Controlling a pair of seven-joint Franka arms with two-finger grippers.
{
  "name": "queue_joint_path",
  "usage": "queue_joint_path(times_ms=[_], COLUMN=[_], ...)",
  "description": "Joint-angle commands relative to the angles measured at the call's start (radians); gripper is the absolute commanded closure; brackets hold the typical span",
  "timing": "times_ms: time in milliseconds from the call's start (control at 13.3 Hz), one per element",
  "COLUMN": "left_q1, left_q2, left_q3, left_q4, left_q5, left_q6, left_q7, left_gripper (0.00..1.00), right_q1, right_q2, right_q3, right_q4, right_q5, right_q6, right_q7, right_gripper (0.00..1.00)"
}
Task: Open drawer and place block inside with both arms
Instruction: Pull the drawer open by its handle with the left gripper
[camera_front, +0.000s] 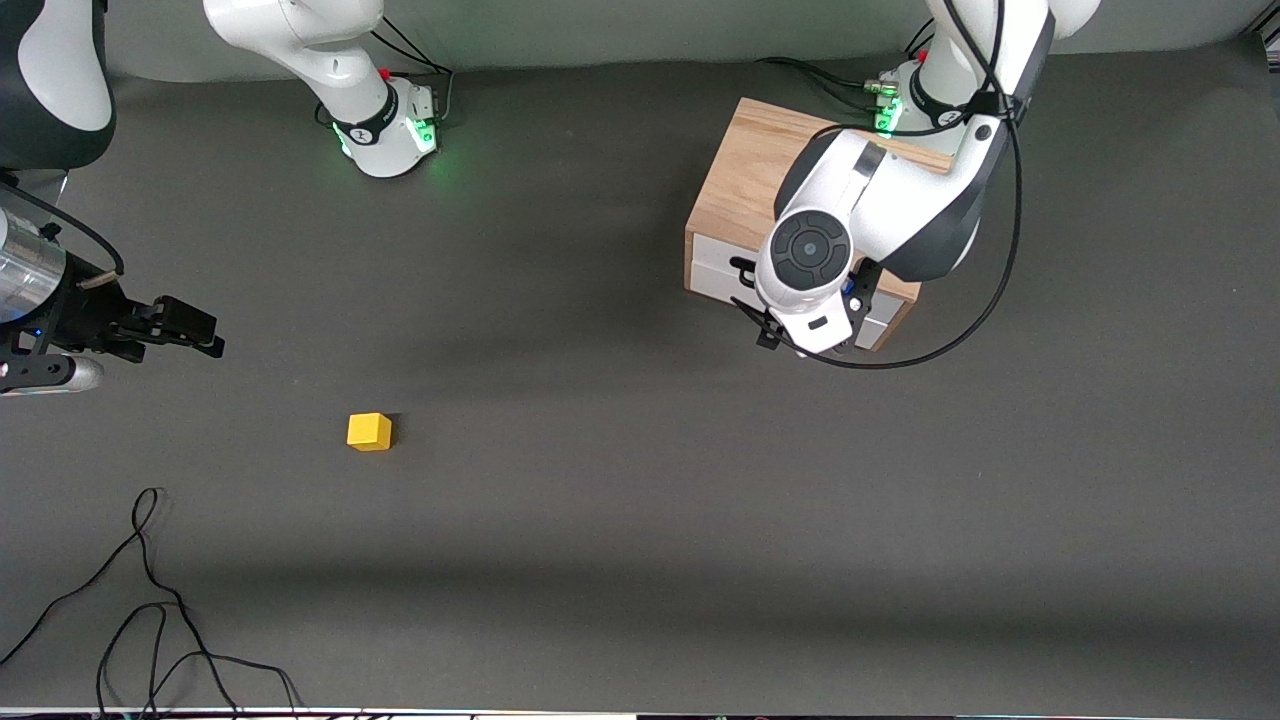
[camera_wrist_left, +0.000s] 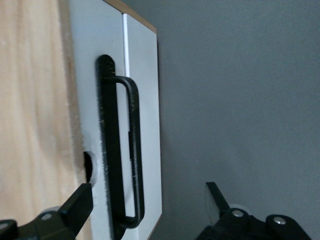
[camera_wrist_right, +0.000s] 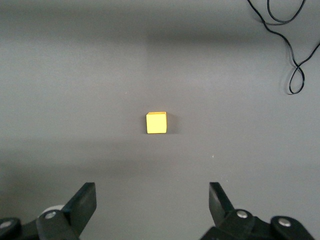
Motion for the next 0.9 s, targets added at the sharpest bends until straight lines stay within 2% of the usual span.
queue_joint_path(times_ms=[0,830], left_q1=[-0.018,-0.017], left_q2=[-0.008,0.053], left_q3=[0.010,0.010], left_q4=[-0.051,-0.061], left_q5=[0.020,0.037], left_q6=[0.053,0.093], left_q7=[-0.022,-0.021], left_gripper=[0.00,0.00], right_q1=[0.006,0.006], right_q2=[-0.005,-0.005], right_q3=[-0.001,-0.001], right_q4=[0.014,0.012], right_q5=[0.003,0.003], right_q6=[-0.020,-0.022], right_q7=[0.015,0.015], right_gripper=[0.00,0.00])
